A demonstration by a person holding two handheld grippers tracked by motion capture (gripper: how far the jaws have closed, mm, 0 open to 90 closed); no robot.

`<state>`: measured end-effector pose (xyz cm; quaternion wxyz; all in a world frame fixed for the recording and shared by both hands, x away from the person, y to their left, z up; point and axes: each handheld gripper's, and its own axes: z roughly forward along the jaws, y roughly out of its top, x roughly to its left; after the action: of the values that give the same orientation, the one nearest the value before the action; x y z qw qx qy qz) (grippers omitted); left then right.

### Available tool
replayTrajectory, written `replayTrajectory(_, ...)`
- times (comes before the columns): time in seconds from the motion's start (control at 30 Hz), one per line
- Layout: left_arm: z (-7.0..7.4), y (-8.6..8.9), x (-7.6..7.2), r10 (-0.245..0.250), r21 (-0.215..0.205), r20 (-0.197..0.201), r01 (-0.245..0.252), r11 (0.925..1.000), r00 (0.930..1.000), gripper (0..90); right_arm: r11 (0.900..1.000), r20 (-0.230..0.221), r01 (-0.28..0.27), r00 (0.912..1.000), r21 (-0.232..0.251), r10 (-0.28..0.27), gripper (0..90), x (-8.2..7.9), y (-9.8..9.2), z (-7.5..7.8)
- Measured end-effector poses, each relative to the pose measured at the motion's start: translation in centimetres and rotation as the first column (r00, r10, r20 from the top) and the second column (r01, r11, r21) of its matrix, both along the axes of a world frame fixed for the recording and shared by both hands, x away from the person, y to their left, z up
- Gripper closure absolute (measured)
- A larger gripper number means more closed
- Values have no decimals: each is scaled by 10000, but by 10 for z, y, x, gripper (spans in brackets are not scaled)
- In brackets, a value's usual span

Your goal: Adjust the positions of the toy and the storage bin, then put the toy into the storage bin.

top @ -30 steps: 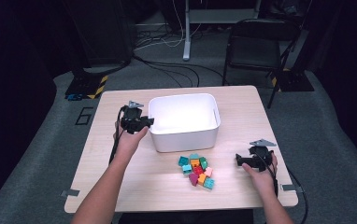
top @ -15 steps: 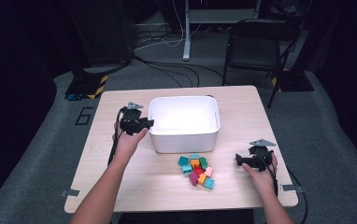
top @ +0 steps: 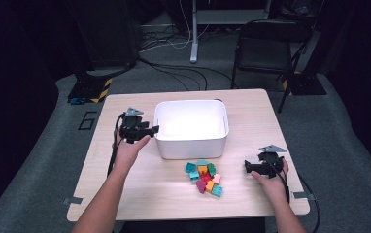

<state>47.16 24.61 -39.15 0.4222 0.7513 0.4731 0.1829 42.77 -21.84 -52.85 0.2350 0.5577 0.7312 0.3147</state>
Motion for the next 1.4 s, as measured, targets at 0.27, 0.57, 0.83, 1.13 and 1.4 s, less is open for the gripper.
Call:
replayTrajectory(0.27,-3,28,-19,334,-181,413,-327,9993,9986,449,9999,-14,-165,9999,-12,165,17,-2,-1,0)
replayTrajectory(0.57,-28,55,-31,656,-227,514,-645,9977,9965,423,9999,-48,-68,10000,91,68,262,-7,-1,7)
replayTrajectory(0.83,-52,66,-30,707,-670,381,-680,9954,9968,413,9998,915,-178,9956,-58,183,382,-13,2,23)
replayTrajectory(1.13,-64,66,-31,851,-361,601,-831,9959,9946,420,9963,1300,-770,9889,377,715,489,-19,10,33)
replayTrajectory(1.4,-74,69,-30,1187,-319,466,-1173,9926,9918,420,9846,930,-1693,9819,439,1647,496,-22,28,31)
